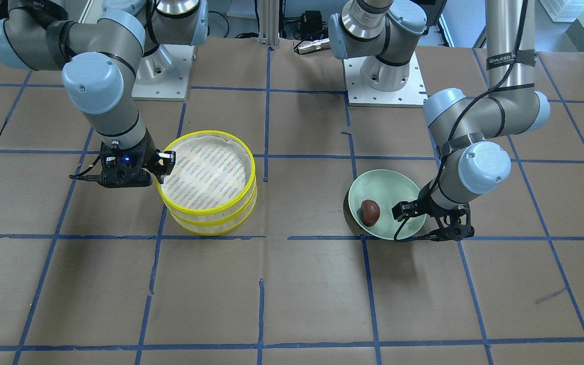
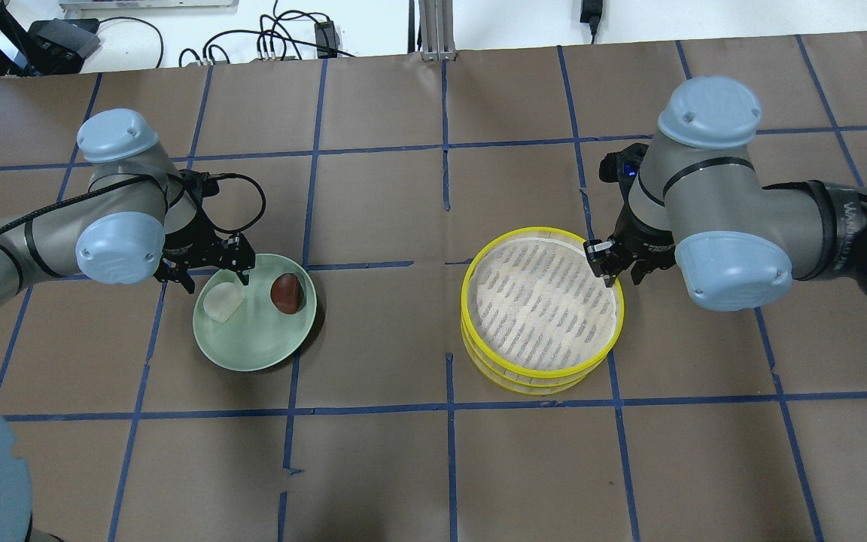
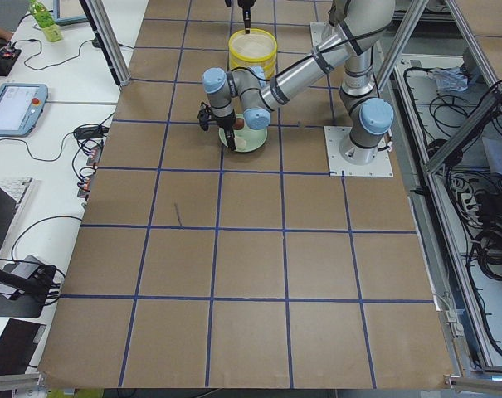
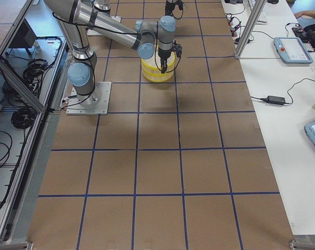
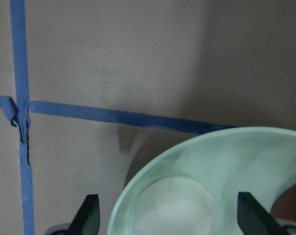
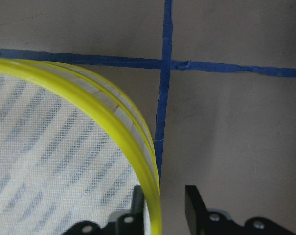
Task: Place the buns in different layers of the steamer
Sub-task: 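Lift the top steamer tier with the right gripper while the left grasps the white bun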
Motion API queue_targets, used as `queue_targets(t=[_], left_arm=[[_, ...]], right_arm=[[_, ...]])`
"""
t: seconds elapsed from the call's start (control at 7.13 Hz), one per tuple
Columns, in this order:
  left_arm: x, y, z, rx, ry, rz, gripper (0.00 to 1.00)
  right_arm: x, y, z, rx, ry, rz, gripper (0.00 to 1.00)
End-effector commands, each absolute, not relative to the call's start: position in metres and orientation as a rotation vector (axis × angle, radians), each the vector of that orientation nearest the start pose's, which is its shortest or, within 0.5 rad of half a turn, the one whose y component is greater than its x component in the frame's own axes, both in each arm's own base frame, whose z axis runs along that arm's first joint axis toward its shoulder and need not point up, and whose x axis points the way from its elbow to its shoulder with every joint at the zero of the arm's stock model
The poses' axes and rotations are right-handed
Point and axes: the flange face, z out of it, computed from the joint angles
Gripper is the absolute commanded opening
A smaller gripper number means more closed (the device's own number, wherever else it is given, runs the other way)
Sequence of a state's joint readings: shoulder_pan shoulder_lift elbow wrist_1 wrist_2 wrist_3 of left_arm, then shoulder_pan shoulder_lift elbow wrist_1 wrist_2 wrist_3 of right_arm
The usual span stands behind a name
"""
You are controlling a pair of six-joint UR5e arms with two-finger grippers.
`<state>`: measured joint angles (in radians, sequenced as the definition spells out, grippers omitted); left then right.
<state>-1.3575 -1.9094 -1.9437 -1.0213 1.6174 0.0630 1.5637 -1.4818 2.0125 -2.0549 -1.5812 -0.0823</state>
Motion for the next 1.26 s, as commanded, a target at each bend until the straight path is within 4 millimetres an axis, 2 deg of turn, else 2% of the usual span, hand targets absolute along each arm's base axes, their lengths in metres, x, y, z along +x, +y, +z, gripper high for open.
queue_targets(t=[0.0, 0.14, 0.42, 0.56, 0.7, 0.84, 0.98, 1.12], left_arm=[[-0.020, -0.526, 0.185, -0.238, 3.118, 0.291, 0.30], [-0.020, -0.526, 0.186, -0.290, 3.111, 0.289, 0.02], [-0.019, -0.530, 0.196, -0.301, 3.109, 0.251, 0.00], [-0.020, -0.531, 0.200, -0.298, 3.110, 0.236, 0.00], [-0.020, -0.533, 0.214, -0.286, 3.106, 0.187, 0.00], [-0.020, -0.535, 0.238, -0.284, 3.100, 0.130, 0.00], [-0.025, -0.534, 0.254, -0.275, 3.100, 0.118, 0.00], [-0.049, -0.537, 0.275, -0.263, 3.102, 0.101, 0.00]], right_arm=[[0.133, -0.470, 0.284, -0.126, 3.142, 0.078, 0.08], [0.133, -0.469, 0.287, -0.126, 3.141, 0.068, 0.08], [0.129, -0.471, 0.294, -0.118, 3.141, 0.044, 0.08], [0.122, -0.479, 0.309, -0.130, 3.145, -0.006, 0.09], [0.099, -0.494, 0.324, -0.109, 3.162, -0.052, 0.09], [0.045, -0.503, 0.328, -0.025, 3.157, -0.037, 0.09], [-0.007, -0.505, 0.328, -0.067, 3.156, -0.036, 0.09], [-0.048, -0.506, 0.322, -0.216, 3.152, -0.014, 0.09]])
